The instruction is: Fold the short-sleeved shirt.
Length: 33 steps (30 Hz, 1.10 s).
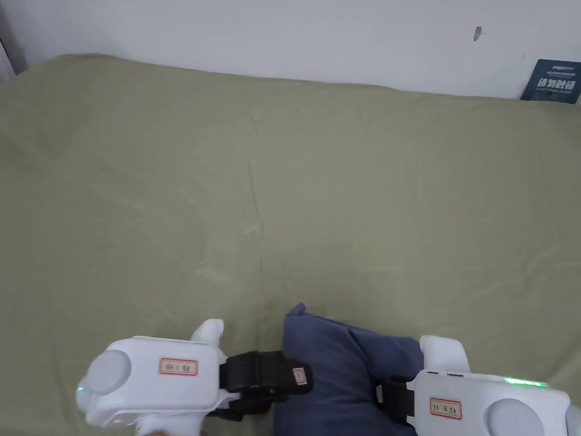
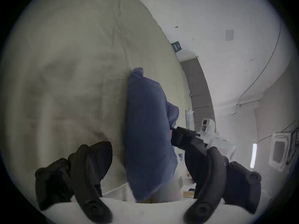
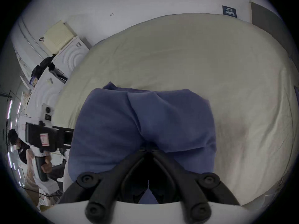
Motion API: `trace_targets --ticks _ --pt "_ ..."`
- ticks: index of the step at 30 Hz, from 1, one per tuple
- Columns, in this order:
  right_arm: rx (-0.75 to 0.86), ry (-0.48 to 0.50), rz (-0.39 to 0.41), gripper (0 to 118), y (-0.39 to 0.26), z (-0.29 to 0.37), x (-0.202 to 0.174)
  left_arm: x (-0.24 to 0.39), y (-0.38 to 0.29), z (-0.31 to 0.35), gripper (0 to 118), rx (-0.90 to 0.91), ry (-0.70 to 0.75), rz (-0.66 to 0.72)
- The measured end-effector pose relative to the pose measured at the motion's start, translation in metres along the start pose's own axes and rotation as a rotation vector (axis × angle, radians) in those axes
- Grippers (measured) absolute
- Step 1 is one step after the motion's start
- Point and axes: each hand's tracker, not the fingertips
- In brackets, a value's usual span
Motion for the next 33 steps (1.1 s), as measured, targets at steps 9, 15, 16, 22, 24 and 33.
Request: trace_targets --ticks 9,15,16,22,24,33 --pt "0.006 -0.023 0.013 0 -0.001 0.0 -0.009 0.009 0.002 -0.044 36 -0.065 -0.153 0.094" --pt "0.0 -0.061 0.065 0 0.004 0.008 -0.015 0.007 0.005 -0.047 34 -0.082 -0.11 0.133" --pt "0.009 -0.057 0.062 0 0.005 0.012 -0.016 -0.023 0.025 -0.047 34 -0.093 -0.083 0.087" --pt "0.134 -0.016 0.01 0 0.022 0.029 -0.019 -0.016 0.046 0.024 34 -0.075 0.04 0.015" --pt "0.141 -0.024 0.008 0 0.029 0.029 -0.019 -0.028 0.065 0.059 34 -0.072 0.135 -0.011" --pt "0.141 -0.096 0.0 0 0.038 0.029 -0.008 -0.029 0.145 0.212 34 -0.016 0.811 -0.228"
